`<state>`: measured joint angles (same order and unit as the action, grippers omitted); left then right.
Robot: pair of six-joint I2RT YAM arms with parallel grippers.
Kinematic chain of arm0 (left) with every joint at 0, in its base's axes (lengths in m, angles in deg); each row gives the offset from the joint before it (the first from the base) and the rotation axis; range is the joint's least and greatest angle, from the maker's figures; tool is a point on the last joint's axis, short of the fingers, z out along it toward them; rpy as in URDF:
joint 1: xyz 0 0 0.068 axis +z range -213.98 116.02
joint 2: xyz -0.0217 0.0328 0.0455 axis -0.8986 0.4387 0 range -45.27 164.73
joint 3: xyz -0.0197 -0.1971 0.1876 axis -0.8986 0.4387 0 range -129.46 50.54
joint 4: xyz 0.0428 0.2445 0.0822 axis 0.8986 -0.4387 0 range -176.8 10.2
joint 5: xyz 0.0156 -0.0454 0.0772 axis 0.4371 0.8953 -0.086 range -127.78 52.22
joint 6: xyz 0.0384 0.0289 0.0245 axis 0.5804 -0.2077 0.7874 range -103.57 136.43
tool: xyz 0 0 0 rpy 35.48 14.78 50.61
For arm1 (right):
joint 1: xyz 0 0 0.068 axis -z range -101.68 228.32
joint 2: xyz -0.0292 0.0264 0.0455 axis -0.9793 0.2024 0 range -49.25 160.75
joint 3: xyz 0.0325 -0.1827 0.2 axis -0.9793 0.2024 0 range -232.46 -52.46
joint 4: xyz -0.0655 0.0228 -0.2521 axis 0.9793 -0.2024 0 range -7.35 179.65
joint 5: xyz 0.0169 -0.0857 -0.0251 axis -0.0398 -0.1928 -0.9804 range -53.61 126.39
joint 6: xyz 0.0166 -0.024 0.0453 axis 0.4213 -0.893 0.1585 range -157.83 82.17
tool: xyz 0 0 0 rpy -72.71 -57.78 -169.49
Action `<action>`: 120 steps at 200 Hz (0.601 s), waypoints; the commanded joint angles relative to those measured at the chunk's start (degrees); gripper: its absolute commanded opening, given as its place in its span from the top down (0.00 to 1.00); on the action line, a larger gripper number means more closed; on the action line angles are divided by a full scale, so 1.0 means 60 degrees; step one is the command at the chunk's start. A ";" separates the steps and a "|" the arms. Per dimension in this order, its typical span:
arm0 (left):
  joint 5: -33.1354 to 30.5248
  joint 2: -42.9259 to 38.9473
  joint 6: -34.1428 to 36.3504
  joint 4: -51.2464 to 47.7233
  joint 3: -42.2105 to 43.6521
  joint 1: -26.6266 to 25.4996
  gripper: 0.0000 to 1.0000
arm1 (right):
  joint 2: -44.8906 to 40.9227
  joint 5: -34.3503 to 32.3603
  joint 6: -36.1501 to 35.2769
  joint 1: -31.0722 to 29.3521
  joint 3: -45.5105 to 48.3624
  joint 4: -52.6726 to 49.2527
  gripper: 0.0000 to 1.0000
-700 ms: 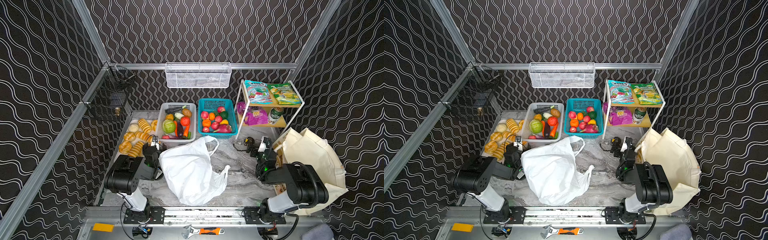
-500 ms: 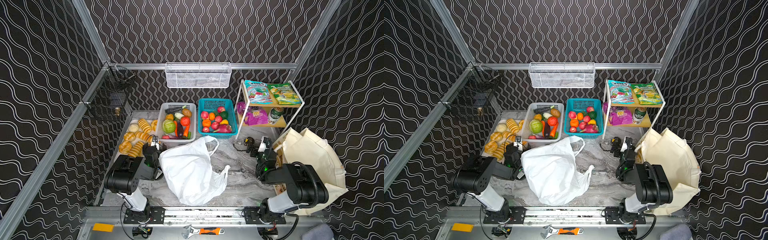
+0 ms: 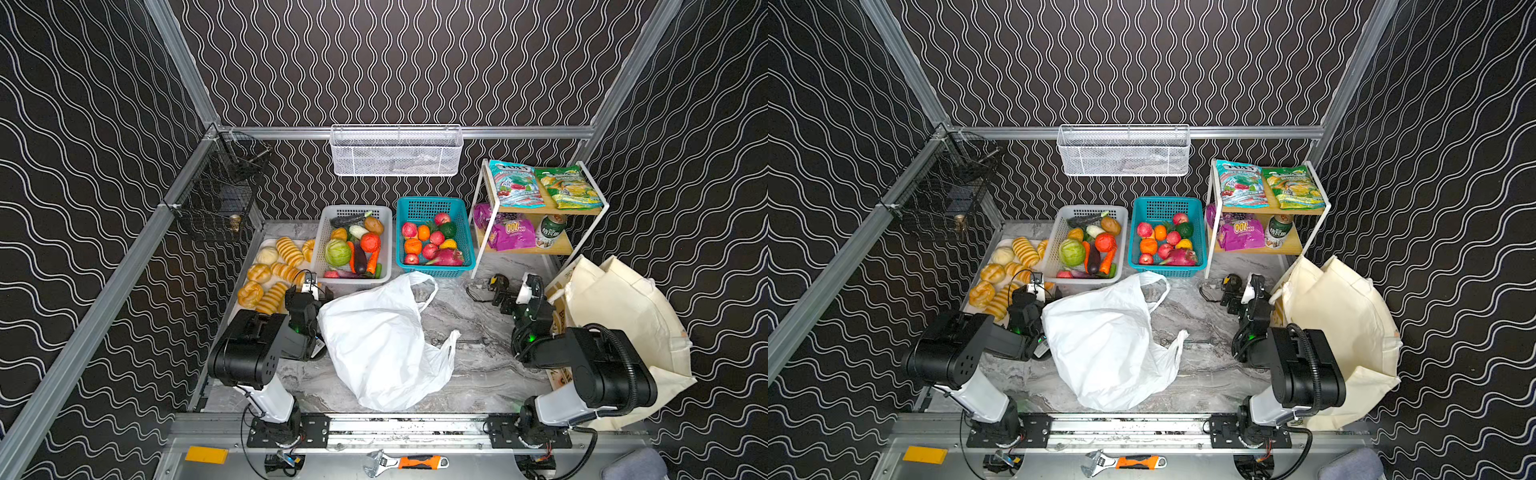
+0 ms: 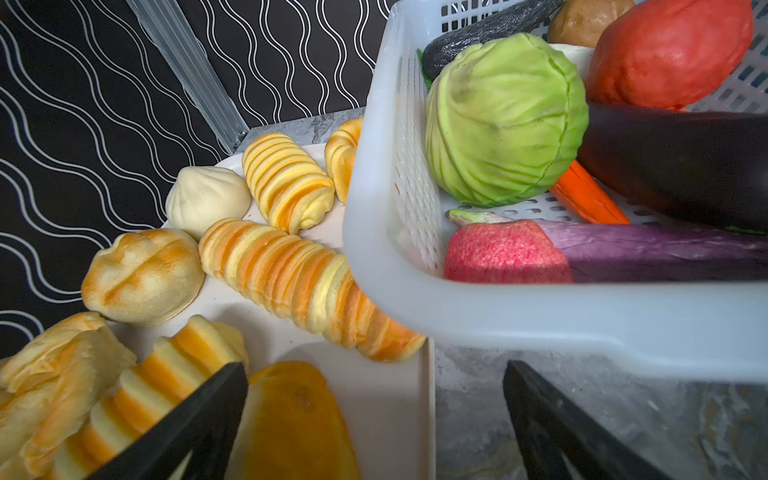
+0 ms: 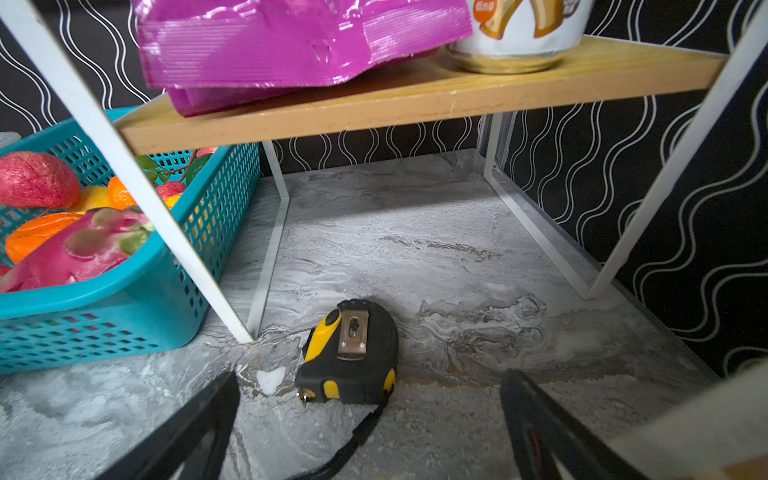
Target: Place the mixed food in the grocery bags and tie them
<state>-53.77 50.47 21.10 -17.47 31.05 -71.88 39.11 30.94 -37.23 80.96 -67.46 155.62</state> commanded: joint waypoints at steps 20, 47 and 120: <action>0.0125 -0.0064 -0.0001 0.0042 -0.0028 0.0014 0.01 | 0.0024 -0.0028 0.0017 -0.0014 -0.0033 0.0298 0.00; 0.0130 -0.0078 0.0000 0.0057 -0.0025 0.0013 0.01 | 0.0020 -0.0038 0.0017 -0.0014 -0.0026 0.0313 0.00; -0.0759 -0.1525 -0.0309 -0.0170 0.0523 0.0013 0.01 | -0.0504 0.0814 -0.0343 -0.0014 0.0295 0.0472 0.00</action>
<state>-54.95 46.72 20.83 -17.04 33.63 -71.88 38.15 31.81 -37.30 80.96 -66.68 155.71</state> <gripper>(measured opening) 0.989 0.999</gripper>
